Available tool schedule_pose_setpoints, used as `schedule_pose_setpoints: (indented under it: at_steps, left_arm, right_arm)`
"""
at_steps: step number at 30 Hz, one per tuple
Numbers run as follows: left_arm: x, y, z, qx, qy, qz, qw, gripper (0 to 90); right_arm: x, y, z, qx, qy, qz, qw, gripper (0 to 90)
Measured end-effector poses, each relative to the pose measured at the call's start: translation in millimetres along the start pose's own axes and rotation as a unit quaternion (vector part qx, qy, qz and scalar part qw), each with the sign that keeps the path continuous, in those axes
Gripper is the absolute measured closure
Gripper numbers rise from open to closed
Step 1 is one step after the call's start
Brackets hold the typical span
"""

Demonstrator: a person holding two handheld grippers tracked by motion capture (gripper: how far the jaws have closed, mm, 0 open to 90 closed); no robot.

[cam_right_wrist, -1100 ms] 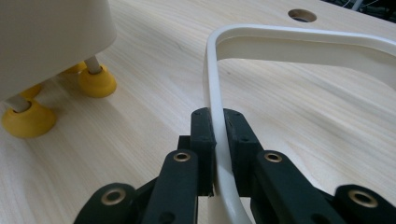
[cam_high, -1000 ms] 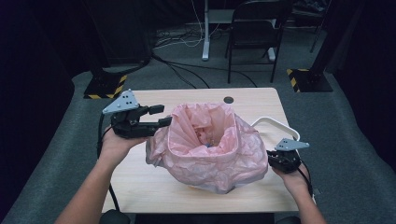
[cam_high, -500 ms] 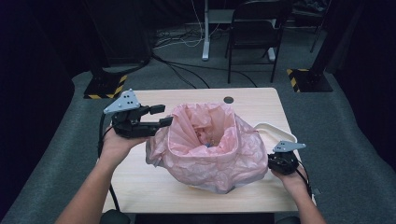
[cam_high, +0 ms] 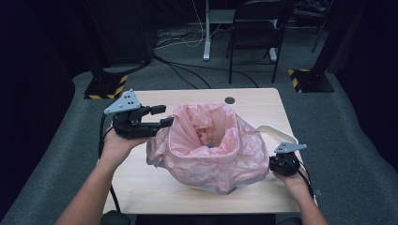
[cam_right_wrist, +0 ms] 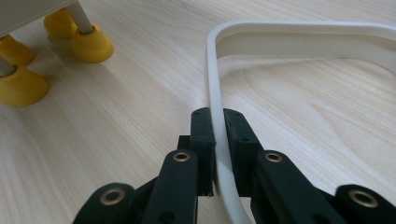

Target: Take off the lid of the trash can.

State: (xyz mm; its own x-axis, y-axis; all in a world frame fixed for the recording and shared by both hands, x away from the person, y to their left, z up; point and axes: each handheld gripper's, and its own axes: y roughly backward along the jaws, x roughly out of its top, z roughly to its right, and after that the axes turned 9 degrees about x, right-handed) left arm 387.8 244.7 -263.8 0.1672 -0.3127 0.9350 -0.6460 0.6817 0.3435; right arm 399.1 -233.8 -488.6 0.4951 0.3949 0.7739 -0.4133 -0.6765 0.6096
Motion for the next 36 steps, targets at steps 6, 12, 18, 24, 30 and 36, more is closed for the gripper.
schedule_pose_setpoints:
  at_steps: [6, 12, 18, 24, 30, 36]
  left_arm:
    - [-0.4, -1.2, 0.2, 0.0, 0.0, -0.002, 1.0, 47.3]
    - [-0.8, -2.6, 0.3, -0.001, 0.0, -0.004, 1.0, 47.2]
    - [-0.8, -3.1, 0.3, -0.002, 0.0, -0.003, 1.0, 47.2]
    - [-0.3, -2.7, -0.2, -0.001, 0.001, -0.003, 1.0, 47.2]
    - [0.1, -1.9, -0.7, 0.0, 0.0, -0.004, 1.0, 47.2]
    - [0.1, -2.2, -0.9, 0.0, 0.001, -0.004, 1.0, 46.9]
  right_arm:
    - [-5.2, -3.4, 4.5, 0.01, -0.006, -0.015, 0.9998, 82.7]
    - [-5.8, -3.9, 4.9, 0.011, -0.008, -0.018, 0.9997, 82.4]
    - [-6.8, -5.2, 5.7, 0.013, -0.008, -0.026, 0.9996, 82.7]
    - [-8.3, -8.2, 6.2, 0.014, -0.006, -0.042, 0.999, 83.2]
    - [-9.2, -6.6, 6.4, 0.013, -0.012, -0.035, 0.9992, 81.3]
    - [-7.2, -3.6, 5.1, 0.012, -0.018, -0.023, 0.9995, 73.3]
